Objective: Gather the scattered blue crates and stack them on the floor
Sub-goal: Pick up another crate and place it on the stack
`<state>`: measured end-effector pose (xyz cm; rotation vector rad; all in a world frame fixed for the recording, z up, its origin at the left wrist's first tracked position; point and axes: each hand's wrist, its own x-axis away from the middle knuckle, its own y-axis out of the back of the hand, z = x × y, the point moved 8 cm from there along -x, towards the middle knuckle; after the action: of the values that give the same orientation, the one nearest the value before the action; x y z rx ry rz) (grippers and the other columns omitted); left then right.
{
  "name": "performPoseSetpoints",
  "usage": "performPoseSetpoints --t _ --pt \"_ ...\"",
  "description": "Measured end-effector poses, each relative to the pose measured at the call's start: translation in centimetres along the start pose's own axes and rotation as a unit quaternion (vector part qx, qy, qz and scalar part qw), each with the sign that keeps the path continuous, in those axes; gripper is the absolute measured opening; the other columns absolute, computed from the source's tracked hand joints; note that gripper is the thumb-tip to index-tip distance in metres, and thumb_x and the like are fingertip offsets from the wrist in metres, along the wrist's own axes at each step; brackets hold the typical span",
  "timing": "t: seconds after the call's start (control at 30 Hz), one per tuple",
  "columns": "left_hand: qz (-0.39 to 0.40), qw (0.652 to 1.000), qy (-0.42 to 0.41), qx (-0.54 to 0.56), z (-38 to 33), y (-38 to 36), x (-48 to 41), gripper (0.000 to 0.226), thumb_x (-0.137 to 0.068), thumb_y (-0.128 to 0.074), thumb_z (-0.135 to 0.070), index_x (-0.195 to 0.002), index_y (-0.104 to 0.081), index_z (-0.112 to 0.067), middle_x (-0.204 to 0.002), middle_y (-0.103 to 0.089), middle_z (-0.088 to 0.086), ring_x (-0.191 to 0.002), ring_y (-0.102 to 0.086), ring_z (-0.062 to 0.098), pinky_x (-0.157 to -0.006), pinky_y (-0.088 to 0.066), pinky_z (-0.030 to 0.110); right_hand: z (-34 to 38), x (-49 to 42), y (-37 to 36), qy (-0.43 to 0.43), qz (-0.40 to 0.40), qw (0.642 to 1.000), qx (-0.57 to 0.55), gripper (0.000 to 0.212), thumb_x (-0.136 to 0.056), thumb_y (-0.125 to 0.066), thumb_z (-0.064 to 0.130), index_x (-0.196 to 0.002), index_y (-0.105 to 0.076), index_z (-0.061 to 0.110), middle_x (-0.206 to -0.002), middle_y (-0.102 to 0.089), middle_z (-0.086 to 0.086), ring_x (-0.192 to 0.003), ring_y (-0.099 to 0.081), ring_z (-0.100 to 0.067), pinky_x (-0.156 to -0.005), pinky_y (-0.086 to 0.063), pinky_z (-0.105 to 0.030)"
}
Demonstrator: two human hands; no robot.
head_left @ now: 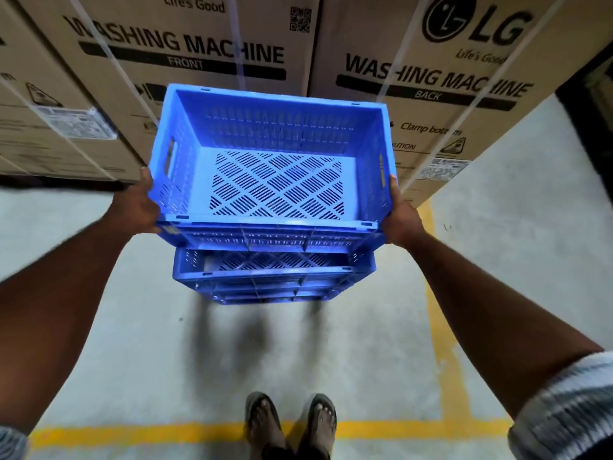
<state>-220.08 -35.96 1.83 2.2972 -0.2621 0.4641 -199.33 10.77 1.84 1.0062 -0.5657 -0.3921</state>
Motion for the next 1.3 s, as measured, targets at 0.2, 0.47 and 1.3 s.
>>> performPoseSetpoints --t 0.2,0.47,1.3 --pt "0.003 1.000 0.002 -0.014 1.5 -0.8 3.2 0.074 -0.094 -0.041 -0.004 -0.152 -0.012 -0.040 -0.146 -0.041 0.012 -0.107 -0.063 0.039 -0.088 -0.054 0.055 1.0 -0.7 1.1 0.025 0.004 1.000 -0.016 0.089 -0.087 -0.055 0.011 -0.156 -0.003 0.030 -0.121 -0.058 -0.027 -0.101 -0.060 -0.045 -0.080 -0.053 -0.053" --pt "-0.015 0.998 0.031 -0.048 1.9 -0.2 3.7 0.074 -0.094 -0.039 -0.005 -0.152 -0.012 -0.041 -0.145 -0.041 0.014 -0.105 -0.063 0.041 -0.086 -0.055 0.053 -0.1 1.0 0.3 0.004 -0.011 1.000 -0.006 0.091 -0.081 -0.047 0.010 -0.152 -0.003 0.043 -0.104 -0.063 -0.024 -0.078 -0.063 -0.040 -0.069 -0.056 -0.045" --pt "-0.068 0.935 -0.138 -0.321 -1.9 -5.4 7.4 0.056 -0.086 -0.038 -0.070 -0.110 -0.052 -0.021 -0.124 -0.054 0.003 -0.127 -0.038 0.034 -0.102 -0.026 0.069 6.2 6.2 -3.8 0.179 -0.124 0.954 0.208 0.060 -0.096 -0.026 0.065 -0.134 -0.046 0.024 -0.121 -0.055 -0.009 -0.112 -0.051 -0.034 -0.107 -0.019 -0.068"
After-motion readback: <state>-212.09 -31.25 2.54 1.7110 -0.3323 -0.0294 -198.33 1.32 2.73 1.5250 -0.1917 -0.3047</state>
